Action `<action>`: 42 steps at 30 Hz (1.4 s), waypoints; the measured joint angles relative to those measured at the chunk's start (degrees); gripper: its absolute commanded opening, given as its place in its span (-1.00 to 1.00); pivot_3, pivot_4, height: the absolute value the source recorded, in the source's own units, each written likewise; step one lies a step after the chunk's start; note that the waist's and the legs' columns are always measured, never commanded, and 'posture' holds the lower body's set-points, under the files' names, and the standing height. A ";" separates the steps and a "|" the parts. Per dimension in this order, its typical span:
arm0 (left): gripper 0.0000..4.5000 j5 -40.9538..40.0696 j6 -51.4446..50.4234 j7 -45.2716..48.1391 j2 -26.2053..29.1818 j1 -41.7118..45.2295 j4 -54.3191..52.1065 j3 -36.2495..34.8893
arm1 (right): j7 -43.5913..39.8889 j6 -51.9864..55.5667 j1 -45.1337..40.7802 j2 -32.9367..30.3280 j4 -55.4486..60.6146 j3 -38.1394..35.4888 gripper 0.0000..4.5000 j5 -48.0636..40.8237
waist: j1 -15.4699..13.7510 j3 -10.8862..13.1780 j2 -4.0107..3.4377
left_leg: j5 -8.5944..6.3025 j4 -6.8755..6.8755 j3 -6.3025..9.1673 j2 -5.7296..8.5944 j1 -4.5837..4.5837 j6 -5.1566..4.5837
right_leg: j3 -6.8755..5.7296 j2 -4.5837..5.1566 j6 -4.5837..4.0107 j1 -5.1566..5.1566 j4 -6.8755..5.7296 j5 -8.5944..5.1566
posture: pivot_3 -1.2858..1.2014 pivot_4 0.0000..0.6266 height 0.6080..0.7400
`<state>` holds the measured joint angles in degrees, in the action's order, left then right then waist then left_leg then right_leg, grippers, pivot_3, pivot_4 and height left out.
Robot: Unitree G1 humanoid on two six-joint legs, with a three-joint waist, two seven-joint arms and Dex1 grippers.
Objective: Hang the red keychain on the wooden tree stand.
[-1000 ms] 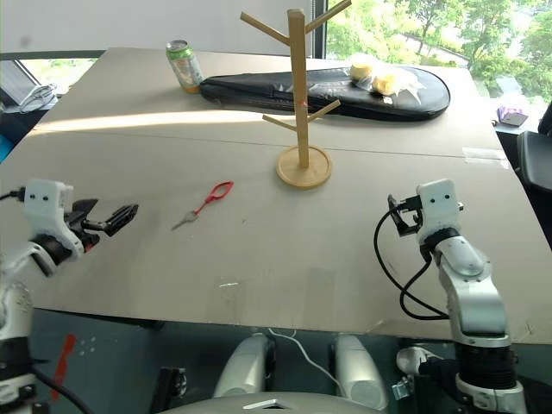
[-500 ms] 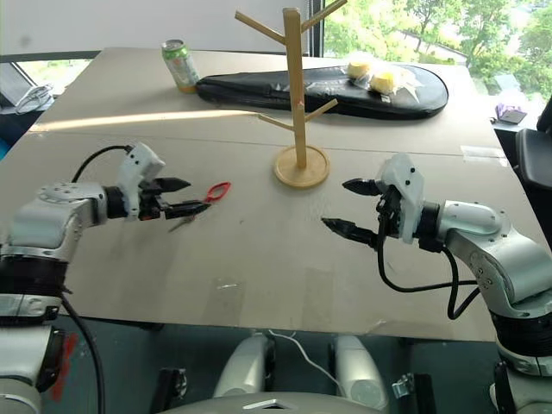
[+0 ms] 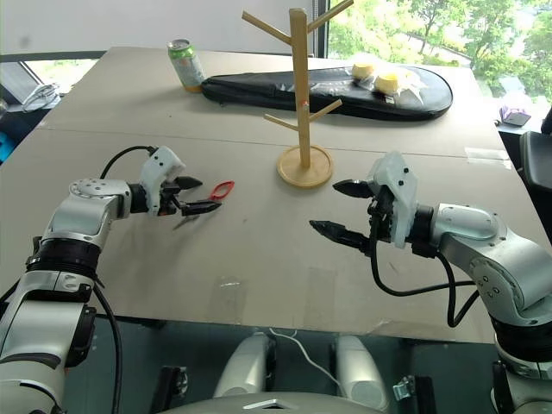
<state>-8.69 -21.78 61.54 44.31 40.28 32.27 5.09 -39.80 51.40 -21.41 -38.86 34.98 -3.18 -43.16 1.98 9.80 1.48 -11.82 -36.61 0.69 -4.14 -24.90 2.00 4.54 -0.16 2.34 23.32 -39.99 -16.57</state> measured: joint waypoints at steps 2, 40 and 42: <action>0.24 0.23 0.24 0.79 0.02 -0.15 -0.10 0.00 | 0.27 0.07 0.00 -0.38 0.00 -0.11 1.00 -0.24 | 0.04 0.00 0.00 | 0.00 0.00 0.00 0.00 0.01 0.00 | 0.00 0.00 0.00 0.00 0.00 0.00 | 0.03 -0.52 1.00; -0.99 9.14 23.06 -20.31 -15.33 -1.31 -41.44 2.69 | 20.49 -2.69 1.82 2.95 12.02 -10.04 1.00 -2.96 | -0.50 -0.02 -0.01 | -0.06 -0.12 0.09 0.03 0.17 -0.10 | -0.03 0.01 0.01 -0.33 0.14 0.01 | 0.03 -0.52 1.00; -0.99 11.29 25.47 -21.46 -15.85 -1.08 -37.18 3.72 | 21.79 -1.58 1.82 2.36 12.86 -10.84 1.00 -5.11 | -0.36 -0.02 -0.01 | -0.07 -0.11 0.10 0.03 0.16 -0.11 | -0.05 0.00 0.01 -0.32 0.12 0.01 | 0.03 -0.52 1.00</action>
<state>2.60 3.69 40.08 28.46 39.20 -4.91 8.81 -18.00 49.82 -19.59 -36.50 47.84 -14.02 -48.27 1.62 9.78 1.47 -11.88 -36.72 0.80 -4.11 -24.74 1.89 4.49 -0.16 2.35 23.01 -39.87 -16.56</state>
